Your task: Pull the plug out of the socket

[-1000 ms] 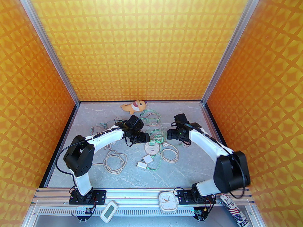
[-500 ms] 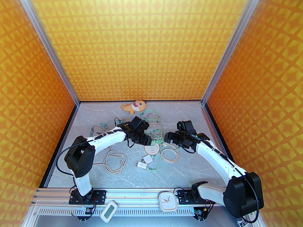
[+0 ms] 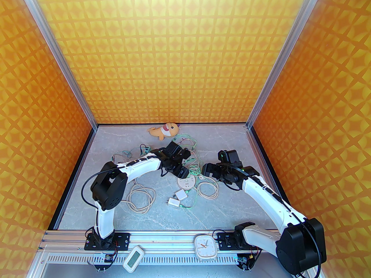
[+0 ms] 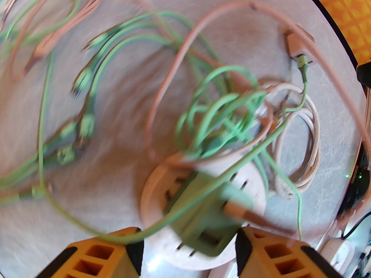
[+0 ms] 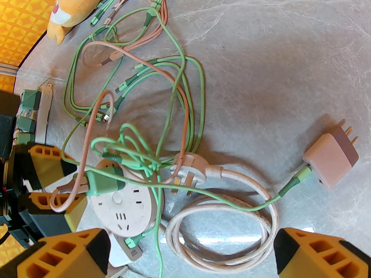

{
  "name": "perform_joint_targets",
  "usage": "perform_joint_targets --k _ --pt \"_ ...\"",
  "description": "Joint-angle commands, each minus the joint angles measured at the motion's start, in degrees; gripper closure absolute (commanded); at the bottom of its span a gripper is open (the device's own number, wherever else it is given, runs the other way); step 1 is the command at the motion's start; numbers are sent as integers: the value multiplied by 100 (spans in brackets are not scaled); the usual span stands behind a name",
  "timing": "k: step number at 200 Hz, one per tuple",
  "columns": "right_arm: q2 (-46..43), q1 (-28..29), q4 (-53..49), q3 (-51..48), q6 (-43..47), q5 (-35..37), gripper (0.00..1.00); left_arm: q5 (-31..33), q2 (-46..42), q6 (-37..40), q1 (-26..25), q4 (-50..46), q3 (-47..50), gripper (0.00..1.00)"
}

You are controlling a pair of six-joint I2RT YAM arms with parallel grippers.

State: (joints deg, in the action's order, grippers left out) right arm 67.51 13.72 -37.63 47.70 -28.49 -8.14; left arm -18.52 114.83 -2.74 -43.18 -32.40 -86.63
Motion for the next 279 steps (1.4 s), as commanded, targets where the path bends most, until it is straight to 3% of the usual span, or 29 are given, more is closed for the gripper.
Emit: perform_joint_targets --k 1,35,56,90,137,184,225,279 --pt "-103 -27 -182 -7 -85 50 1 123 278 446 -180 -186 -340 43" --pt "-108 -29 -219 11 -95 59 2 203 425 536 -252 -240 -381 47" --pt "-102 -28 -202 13 -100 34 2 363 394 512 -270 -188 -292 58" --pt "-13 -34 -118 37 -102 -66 2 962 293 186 -239 -33 -170 65" --pt "144 -28 153 64 -273 -457 4 1598 198 -854 -206 61 96 63" --pt "285 -25 1301 -544 -1136 -1337 29 2052 357 -1686 -235 -207 58 61" --pt "380 215 2384 -1227 -1978 -1524 41 2023 275 -1596 -341 -169 142 56" --pt "1154 725 3566 -1478 -2775 -1572 40 1945 169 -1449 -365 -227 166 52"
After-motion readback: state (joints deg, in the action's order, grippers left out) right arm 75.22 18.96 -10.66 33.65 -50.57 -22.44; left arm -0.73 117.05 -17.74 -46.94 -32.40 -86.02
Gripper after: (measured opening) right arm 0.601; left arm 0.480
